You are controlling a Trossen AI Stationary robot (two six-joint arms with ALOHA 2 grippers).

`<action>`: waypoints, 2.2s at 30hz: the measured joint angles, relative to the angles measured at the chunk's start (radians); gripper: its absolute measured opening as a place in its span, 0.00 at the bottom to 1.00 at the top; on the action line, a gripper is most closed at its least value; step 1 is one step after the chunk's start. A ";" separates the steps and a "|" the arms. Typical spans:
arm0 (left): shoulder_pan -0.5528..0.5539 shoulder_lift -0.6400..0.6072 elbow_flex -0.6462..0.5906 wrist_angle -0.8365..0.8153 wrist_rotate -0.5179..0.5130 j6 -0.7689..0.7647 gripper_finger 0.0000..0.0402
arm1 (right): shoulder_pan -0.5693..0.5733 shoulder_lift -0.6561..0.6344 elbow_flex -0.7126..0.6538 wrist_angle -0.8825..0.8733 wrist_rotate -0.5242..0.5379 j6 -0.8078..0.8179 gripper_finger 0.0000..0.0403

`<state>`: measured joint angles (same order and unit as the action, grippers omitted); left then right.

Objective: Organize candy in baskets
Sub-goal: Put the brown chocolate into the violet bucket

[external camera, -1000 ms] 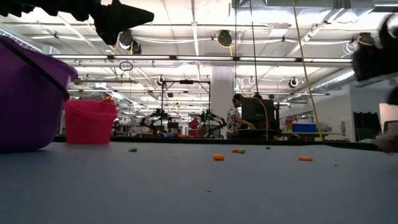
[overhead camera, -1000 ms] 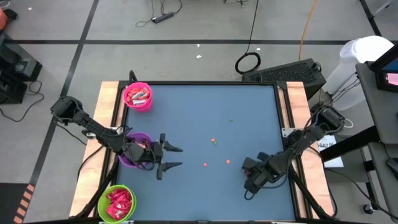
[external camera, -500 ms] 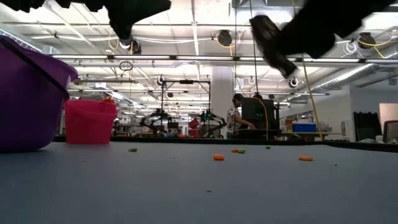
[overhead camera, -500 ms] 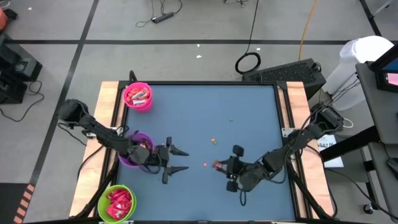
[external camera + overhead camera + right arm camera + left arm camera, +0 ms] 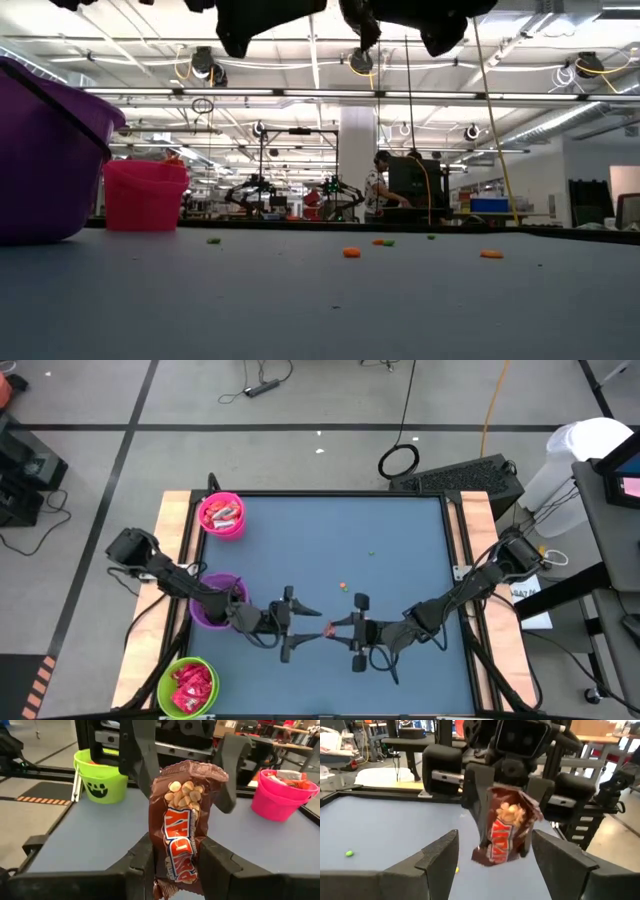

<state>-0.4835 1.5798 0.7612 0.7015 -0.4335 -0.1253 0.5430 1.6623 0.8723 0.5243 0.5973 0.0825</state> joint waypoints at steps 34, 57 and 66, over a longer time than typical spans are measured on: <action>0.047 0.054 0.001 0.139 0.158 0.031 0.50 | -0.032 0.022 0.006 0.088 -0.084 0.016 0.26; 0.047 0.053 0.000 0.114 0.194 0.034 0.20 | -0.037 0.022 0.006 0.097 -0.075 0.063 0.48; 0.045 0.053 0.000 0.090 0.198 0.027 0.20 | -0.038 0.021 0.006 0.096 -0.073 0.063 0.59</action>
<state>-0.4381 1.6325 0.7612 0.7914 -0.2359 -0.0982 0.5052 1.6833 0.8780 0.6206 0.5243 0.1455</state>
